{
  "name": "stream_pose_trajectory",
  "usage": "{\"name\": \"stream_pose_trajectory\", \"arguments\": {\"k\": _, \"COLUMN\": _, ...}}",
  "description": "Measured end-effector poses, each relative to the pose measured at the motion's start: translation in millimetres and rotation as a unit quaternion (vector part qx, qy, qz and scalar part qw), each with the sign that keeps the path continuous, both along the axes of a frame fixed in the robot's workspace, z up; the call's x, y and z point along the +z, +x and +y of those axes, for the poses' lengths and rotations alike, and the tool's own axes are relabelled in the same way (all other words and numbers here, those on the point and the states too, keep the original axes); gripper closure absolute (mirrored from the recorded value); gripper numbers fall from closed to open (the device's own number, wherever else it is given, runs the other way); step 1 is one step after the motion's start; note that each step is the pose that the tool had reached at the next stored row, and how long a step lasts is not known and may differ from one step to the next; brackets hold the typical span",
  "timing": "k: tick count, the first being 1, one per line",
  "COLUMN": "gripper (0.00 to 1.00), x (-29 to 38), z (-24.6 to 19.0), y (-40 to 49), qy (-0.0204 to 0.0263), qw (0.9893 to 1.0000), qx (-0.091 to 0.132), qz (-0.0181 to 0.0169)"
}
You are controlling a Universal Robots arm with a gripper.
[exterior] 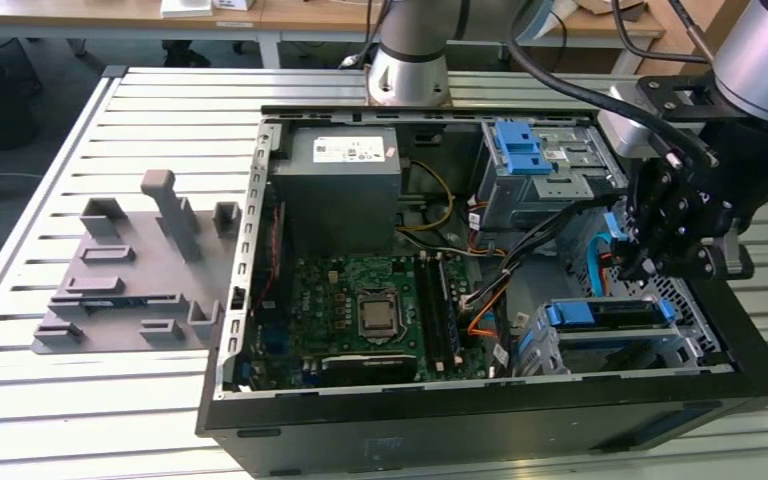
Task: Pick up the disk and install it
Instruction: 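Insert the first disk wire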
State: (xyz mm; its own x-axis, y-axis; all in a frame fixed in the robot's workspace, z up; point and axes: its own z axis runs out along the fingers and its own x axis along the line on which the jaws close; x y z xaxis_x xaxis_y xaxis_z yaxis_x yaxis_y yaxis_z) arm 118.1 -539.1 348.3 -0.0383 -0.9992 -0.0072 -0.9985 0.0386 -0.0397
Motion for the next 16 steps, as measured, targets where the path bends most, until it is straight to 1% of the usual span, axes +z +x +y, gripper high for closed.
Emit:
{"name": "stream_pose_trajectory", "arguments": {"k": 1, "gripper": 0.83, "x": 0.0, "z": 0.0, "y": 0.0, "qy": 0.0, "qw": 1.0, "qx": 0.0, "qz": 0.0}}
{"name": "stream_pose_trajectory", "arguments": {"k": 3, "gripper": 0.84, "x": -0.1, "z": 0.0, "y": 0.2, "qy": 0.0001, "qw": 1.0, "qx": 0.0, "qz": 0.0005}}
{"name": "stream_pose_trajectory", "arguments": {"k": 7, "gripper": 0.84, "x": 0.0, "z": 0.0, "y": 1.5, "qy": 0.0, "qw": 1.0, "qx": -0.003, "qz": 0.0063}}
{"name": "stream_pose_trajectory", "arguments": {"k": 8, "gripper": 0.84, "x": -0.2, "z": 0.0, "y": 1.7, "qy": 0.0001, "qw": 1.0, "qx": -0.004, "qz": 0.0071}}
{"name": "stream_pose_trajectory", "arguments": {"k": 10, "gripper": 0.84, "x": -0.5, "z": -0.5, "y": 1.8, "qy": 0.0005, "qw": 1.0, "qx": -0.005, "qz": 0.0076}}
{"name": "stream_pose_trajectory", "arguments": {"k": 13, "gripper": 0.84, "x": -0.7, "z": -4.2, "y": 1.8, "qy": 0.0004, "qw": 0.9999, "qx": -0.008, "qz": 0.0076}}
{"name": "stream_pose_trajectory", "arguments": {"k": 16, "gripper": 0.84, "x": -1.1, "z": -10.3, "y": 1.8, "qy": 0.0005, "qw": 0.9999, "qx": -0.01, "qz": 0.0076}}
